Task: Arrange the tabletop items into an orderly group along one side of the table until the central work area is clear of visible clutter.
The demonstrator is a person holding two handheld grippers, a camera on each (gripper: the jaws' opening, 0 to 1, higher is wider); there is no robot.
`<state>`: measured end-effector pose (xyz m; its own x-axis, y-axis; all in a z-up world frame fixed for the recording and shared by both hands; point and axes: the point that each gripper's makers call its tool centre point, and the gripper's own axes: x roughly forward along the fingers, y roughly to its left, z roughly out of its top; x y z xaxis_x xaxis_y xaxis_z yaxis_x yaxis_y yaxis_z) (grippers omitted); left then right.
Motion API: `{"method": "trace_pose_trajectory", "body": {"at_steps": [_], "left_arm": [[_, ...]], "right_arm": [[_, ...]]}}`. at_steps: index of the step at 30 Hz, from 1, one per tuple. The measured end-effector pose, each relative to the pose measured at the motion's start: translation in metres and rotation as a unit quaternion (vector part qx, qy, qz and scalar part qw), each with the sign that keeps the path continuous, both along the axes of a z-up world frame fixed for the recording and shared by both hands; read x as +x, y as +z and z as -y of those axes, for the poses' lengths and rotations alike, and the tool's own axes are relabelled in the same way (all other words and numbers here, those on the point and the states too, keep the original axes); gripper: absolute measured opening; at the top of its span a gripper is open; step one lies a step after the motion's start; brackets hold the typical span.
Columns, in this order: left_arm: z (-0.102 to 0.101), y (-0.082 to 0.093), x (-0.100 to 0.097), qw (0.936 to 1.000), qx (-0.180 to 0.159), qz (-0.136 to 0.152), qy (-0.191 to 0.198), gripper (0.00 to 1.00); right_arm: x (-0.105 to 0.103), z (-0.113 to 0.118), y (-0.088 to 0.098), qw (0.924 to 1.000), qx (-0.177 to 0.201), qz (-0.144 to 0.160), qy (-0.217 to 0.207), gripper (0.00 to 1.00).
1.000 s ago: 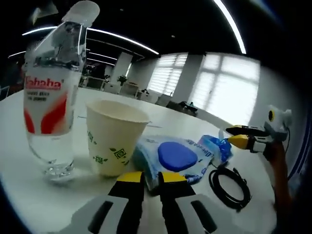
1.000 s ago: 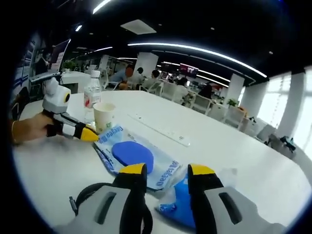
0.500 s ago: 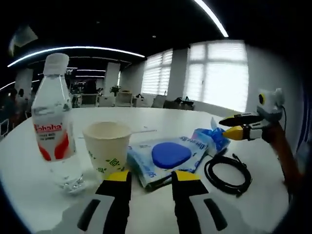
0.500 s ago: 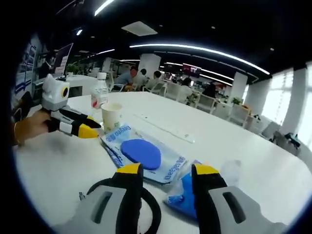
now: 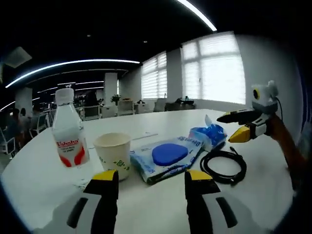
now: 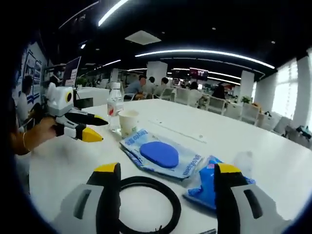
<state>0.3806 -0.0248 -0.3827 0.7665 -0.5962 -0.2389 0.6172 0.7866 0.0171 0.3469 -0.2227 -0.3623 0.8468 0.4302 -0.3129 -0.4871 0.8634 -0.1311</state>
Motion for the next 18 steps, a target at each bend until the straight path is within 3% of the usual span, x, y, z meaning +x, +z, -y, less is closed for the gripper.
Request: {"method": "trace_pose_trajectory", "body": {"at_steps": [4,7,8,18], "left_arm": [[-0.008,0.002,-0.007,0.9998,0.007,0.012,0.013,0.83],[-0.015,0.007,-0.010,0.9995,-0.003,0.020,0.023,0.96],[-0.017,0.009,-0.012,0.9994,-0.006,0.022,0.027,0.97],[-0.030,0.016,-0.032,0.9982,-0.028,0.038,0.037,0.99]], "right_arm": [[-0.005,0.006,-0.001,1.0000,0.005,-0.001,0.000,0.79],[-0.010,0.010,-0.001,1.0000,0.003,0.007,0.001,0.93],[-0.011,0.012,-0.001,1.0000,0.003,0.009,-0.001,0.99],[-0.028,0.031,0.006,0.9991,0.033,0.019,-0.019,1.00]]}}
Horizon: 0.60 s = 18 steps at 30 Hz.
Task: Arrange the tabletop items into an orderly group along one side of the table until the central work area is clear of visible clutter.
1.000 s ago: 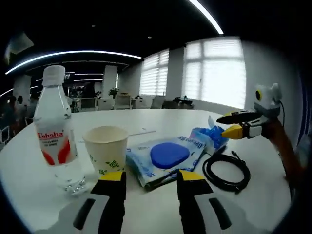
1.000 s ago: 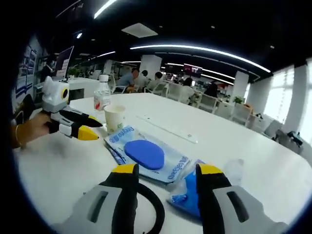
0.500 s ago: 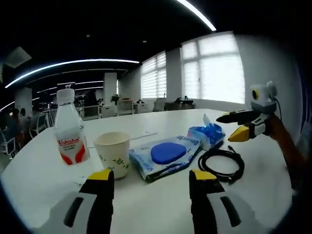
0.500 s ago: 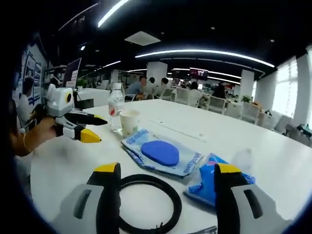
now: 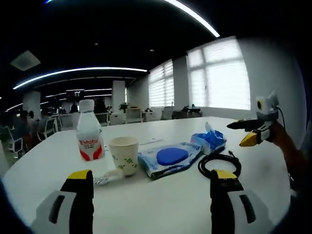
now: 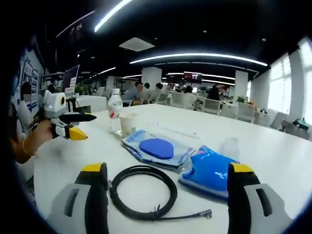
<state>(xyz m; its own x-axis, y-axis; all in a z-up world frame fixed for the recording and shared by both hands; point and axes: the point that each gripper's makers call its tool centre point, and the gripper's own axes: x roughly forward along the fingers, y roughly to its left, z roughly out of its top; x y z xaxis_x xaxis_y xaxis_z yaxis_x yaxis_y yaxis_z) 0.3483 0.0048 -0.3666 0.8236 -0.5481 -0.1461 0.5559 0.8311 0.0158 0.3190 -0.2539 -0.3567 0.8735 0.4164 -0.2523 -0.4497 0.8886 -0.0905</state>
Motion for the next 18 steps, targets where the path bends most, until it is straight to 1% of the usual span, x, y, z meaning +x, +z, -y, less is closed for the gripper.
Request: {"method": "trace_pose_trajectory", "body": {"at_steps": [4,7,11,12,14,17,18], "left_arm": [[-0.003,0.005,-0.009,0.9999,-0.008,0.008,0.001,0.99],[-0.007,0.008,-0.017,0.9997,-0.011,0.020,0.008,1.00],[-0.010,0.008,-0.027,0.9996,-0.012,0.024,0.007,1.00],[-0.010,0.008,-0.030,0.9996,-0.010,0.026,0.007,1.00],[-0.010,0.008,-0.037,0.9995,-0.008,0.032,0.003,1.00],[-0.012,0.006,-0.042,0.9994,-0.012,0.031,0.002,1.00],[-0.013,0.005,-0.045,0.9994,-0.014,0.030,0.004,1.00]], "right_arm": [[-0.011,0.000,0.000,1.0000,-0.006,0.003,0.004,1.00],[-0.021,0.003,-0.004,0.9999,-0.010,0.005,0.007,1.00],[-0.033,0.009,-0.012,0.9999,-0.013,0.001,0.003,1.00],[-0.036,0.011,-0.013,0.9999,-0.011,0.001,0.003,1.00],[-0.043,0.010,-0.010,0.9998,0.014,0.009,0.010,1.00],[-0.051,0.014,-0.009,0.9996,0.023,0.013,0.009,1.00],[-0.054,0.015,-0.009,0.9997,0.019,0.013,0.007,1.00]]}}
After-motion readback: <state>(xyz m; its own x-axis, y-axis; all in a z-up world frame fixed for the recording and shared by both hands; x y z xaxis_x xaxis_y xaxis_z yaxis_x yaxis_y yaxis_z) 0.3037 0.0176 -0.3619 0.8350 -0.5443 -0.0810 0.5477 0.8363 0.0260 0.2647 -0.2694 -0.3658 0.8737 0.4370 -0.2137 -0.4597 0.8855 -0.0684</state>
